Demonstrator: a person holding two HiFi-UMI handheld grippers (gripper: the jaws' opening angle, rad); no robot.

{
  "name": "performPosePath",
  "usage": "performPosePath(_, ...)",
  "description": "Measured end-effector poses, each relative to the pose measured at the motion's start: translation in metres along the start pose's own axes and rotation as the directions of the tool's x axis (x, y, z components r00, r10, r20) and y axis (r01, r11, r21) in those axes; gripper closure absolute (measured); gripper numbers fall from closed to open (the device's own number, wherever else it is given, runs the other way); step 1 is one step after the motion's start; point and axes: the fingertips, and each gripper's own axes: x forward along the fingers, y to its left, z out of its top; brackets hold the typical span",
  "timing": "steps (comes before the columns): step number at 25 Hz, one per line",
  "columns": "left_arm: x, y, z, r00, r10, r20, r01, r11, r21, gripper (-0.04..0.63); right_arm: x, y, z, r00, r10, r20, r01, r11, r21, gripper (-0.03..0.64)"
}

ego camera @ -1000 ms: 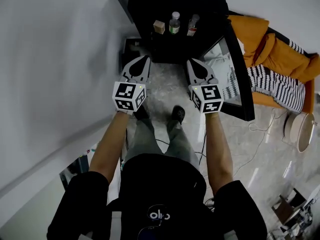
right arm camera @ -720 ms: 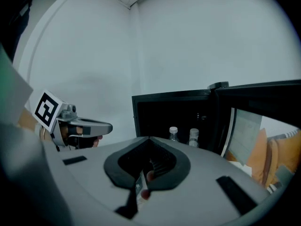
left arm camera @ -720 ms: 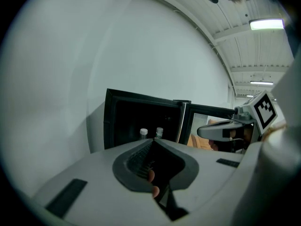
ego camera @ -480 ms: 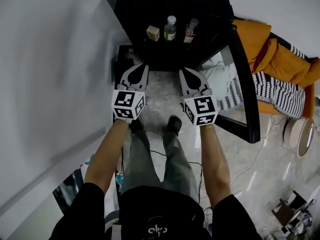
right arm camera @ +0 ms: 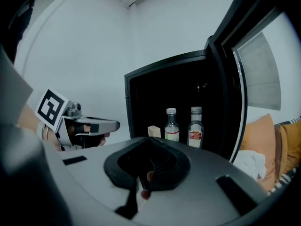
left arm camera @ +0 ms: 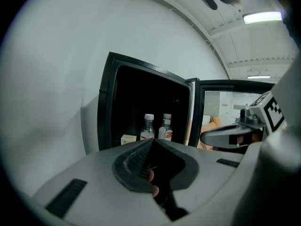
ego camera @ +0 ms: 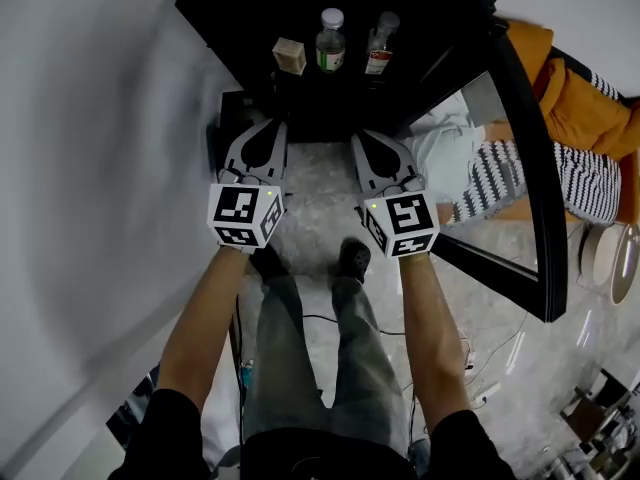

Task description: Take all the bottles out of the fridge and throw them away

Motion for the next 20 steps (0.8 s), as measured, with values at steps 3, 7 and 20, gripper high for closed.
performPosePath(3, 0.005, -0.001, -0.011, 1.000, -0.006, 0.006, 0.006, 1.000, 0.024, 0.594, 0.006, 0.005, -0.013, 1.000, 0.002, 0.014, -0.002, 1.000, 0.009, 0.616)
performPosePath(7, 0.018, -0.003, -0.022, 1.000, -0.025, 0.018, 0.024, 0.999, 0.035, 0.594, 0.008, 0.004, -0.027, 1.000, -0.007, 0.018, 0.007, 1.000, 0.012, 0.615)
performPosePath(20, 0.062, 0.017, -0.037, 0.999, 0.010, 0.042, -0.012, 0.999, 0.030, 0.594, 0.025, -0.013, -0.049, 1.000, -0.019, 0.004, 0.019, 1.000, 0.011, 0.615)
